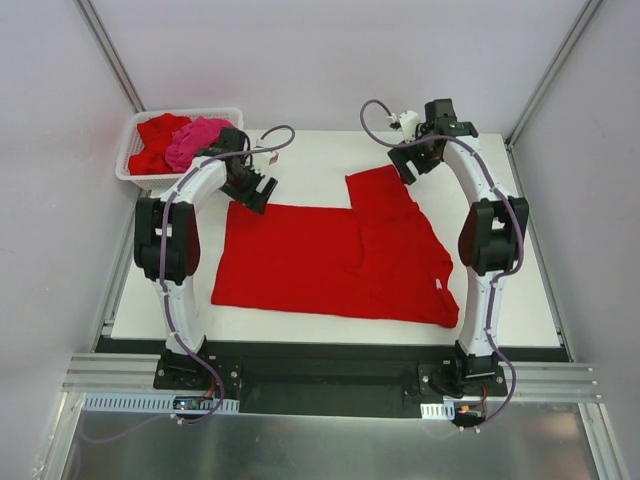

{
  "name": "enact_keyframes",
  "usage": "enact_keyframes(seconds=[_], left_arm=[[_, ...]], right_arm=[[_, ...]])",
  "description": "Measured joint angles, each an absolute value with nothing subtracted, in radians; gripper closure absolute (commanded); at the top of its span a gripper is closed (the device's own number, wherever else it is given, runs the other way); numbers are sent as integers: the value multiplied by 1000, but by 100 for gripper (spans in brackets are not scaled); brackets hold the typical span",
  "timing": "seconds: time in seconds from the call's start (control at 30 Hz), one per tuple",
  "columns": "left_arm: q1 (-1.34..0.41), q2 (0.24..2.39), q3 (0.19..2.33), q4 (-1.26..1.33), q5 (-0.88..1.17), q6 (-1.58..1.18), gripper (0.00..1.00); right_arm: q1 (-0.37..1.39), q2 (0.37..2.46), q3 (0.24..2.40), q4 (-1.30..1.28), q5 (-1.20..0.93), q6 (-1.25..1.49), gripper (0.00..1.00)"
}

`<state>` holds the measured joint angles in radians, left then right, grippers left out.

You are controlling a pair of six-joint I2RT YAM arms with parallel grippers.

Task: Fold and stack the t-shirts
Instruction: Grap the side of the flattened tshirt furthest away from the robot with both arms

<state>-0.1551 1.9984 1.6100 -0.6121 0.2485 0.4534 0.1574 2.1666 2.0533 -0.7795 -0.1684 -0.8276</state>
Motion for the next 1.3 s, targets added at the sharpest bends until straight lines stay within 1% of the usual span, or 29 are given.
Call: enact_keyframes(seconds=[0.27, 0.53, 0.77, 0.8, 0.9, 1.0, 1.17, 1.23, 1.3], left_arm=[[-155, 2076, 1701, -611, 197, 481, 14], [-155, 2186, 1782, -614, 135, 540, 15], [-155, 2190, 1790, -629, 114, 569, 14], [-155, 2185, 1787, -633, 115, 567, 14], [-159, 2129, 1720, -640, 121, 567, 12], [-179, 1993, 1551, -641, 116, 585, 12], [-282, 1721, 1266, -679, 116, 638, 12], [-310, 1667, 1194, -688, 123, 655, 12], [-314, 1651, 1129, -681, 120, 672, 12]], right_arm=[[201, 2295, 2059, -612, -106, -858, 9], [233, 2392, 2133, -560, -83, -904, 9], [241, 2387, 2125, -564, -75, -928, 9], [241, 2371, 2110, -570, -76, -929, 9], [254, 2247, 1954, -609, -80, -939, 8], [284, 2057, 1753, -653, -81, -959, 7], [332, 1720, 1446, -720, -88, -995, 8], [340, 1620, 1306, -701, -83, -1010, 8], [350, 1570, 1192, -688, -65, -1022, 8]])
